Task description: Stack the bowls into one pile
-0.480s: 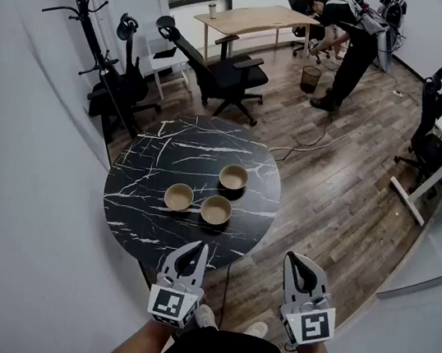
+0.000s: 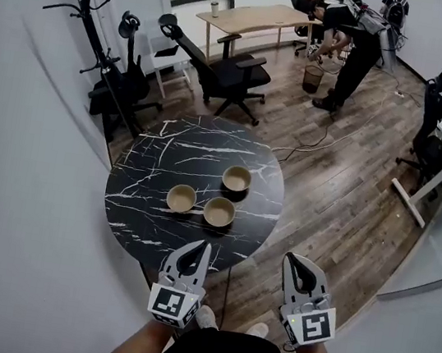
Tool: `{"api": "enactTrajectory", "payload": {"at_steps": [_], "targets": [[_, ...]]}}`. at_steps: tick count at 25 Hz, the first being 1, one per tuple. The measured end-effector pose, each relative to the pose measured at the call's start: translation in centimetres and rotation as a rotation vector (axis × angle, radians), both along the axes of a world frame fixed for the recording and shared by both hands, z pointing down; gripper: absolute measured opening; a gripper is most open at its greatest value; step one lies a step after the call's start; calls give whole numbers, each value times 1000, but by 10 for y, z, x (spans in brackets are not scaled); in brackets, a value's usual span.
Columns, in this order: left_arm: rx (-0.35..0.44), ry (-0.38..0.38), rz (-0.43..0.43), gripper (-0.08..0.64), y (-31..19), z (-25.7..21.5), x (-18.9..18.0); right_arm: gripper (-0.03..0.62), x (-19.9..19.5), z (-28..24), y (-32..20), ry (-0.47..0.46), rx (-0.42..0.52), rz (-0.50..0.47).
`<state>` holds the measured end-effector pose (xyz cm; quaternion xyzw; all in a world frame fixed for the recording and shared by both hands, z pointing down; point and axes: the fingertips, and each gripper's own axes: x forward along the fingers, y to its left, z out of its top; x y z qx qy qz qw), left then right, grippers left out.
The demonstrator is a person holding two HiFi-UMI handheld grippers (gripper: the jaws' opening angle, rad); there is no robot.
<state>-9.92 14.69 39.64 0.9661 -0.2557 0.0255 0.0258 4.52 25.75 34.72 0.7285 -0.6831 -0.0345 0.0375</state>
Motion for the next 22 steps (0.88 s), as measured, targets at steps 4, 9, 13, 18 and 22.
{"api": "enactTrajectory", "payload": {"at_steps": [4,9,13,18,22], "targets": [[2,-10,-6,12,-12,2,-10,9,-11,-1,-16,16,7,-20],[-22,-20,12,12,-27,7,-26,9,-24,4,-38,-27,1,-19],[-30,-16,23,12,-42,10,-39,8,-36,10,-55,-48,6,-34],[-40,-18,-16,12,-61,14,-59,8,-47,10,-76,-30,-6,-38],[-52,-38,-35,12,-72,25,-58,8,-39,18,-95,-45,-11,-54]]}}
